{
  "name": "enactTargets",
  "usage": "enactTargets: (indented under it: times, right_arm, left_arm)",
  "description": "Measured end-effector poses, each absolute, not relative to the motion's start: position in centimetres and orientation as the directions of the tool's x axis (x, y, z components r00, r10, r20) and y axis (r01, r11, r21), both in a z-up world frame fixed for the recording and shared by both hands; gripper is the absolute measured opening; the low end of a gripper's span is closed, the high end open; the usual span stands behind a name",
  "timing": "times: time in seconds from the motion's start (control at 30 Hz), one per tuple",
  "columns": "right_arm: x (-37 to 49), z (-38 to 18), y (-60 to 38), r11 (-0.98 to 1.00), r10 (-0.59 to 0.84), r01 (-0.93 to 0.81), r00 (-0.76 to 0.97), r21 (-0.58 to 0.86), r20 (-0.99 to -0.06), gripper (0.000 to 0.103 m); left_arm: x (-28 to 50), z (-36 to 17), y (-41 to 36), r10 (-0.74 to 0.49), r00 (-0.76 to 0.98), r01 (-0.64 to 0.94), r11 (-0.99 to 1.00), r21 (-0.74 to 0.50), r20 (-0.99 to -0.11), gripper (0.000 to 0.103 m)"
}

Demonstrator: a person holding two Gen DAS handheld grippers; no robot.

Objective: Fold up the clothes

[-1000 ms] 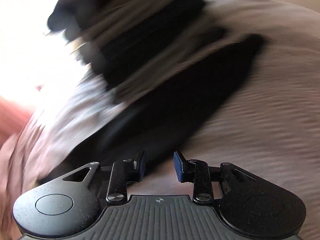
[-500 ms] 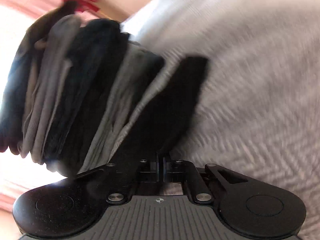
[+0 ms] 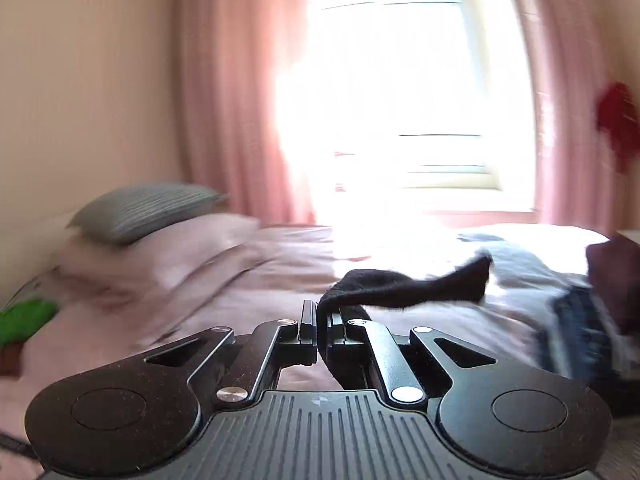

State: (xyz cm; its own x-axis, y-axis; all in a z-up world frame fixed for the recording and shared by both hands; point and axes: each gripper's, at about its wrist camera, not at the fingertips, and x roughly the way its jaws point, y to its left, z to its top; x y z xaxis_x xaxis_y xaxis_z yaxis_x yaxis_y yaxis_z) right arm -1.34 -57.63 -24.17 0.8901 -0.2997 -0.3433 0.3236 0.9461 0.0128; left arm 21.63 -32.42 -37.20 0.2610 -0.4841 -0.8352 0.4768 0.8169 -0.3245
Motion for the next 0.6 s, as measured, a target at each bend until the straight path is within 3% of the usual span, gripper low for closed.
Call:
enactTargets:
  times: [0.03,0.13,0.27,0.37,0.43,0.6]
  right_arm:
    - [0.8,-25.6,-54.3,0.973,-0.231,0.222,0.883,-0.069,-0.410,0.001]
    - [5.1,-32.0,-48.5,0.959,-0.250,0.091,0.719,-0.268,-0.649,0.005]
    - [3.4,-36.7,-50.2,0.969,-0.244,0.120,0.593,-0.216,-0.767,0.005]
    - [0.6,-37.5,-54.3,0.954,-0.288,0.233,0.536,-0.189,-0.794,0.006]
    - [-1.4,-37.3,-56.1,0.935,-0.335,0.283,0.500,-0.215,-0.799,0.006]
    - [-4.9,-37.5,-59.2,0.890,-0.437,0.338,0.446,-0.305,-0.781,0.008]
  left_arm:
    - [21.7,-37.3,-32.1,-0.484,0.263,0.472,0.819,-0.326,-0.835,0.072]
    - [22.1,-37.8,-31.0,-0.481,0.259,0.456,0.825,-0.333,-0.837,0.072]
    - [22.3,-38.5,-30.4,-0.490,0.249,0.468,0.816,-0.339,-0.835,0.072]
    - [22.3,-39.1,-30.7,-0.502,0.235,0.475,0.806,-0.353,-0.832,0.071]
    - [22.5,-39.5,-31.0,-0.519,0.225,0.462,0.802,-0.378,-0.825,0.067]
    - [23.8,-40.0,-31.9,-0.583,0.202,0.417,0.778,-0.470,-0.787,0.067]
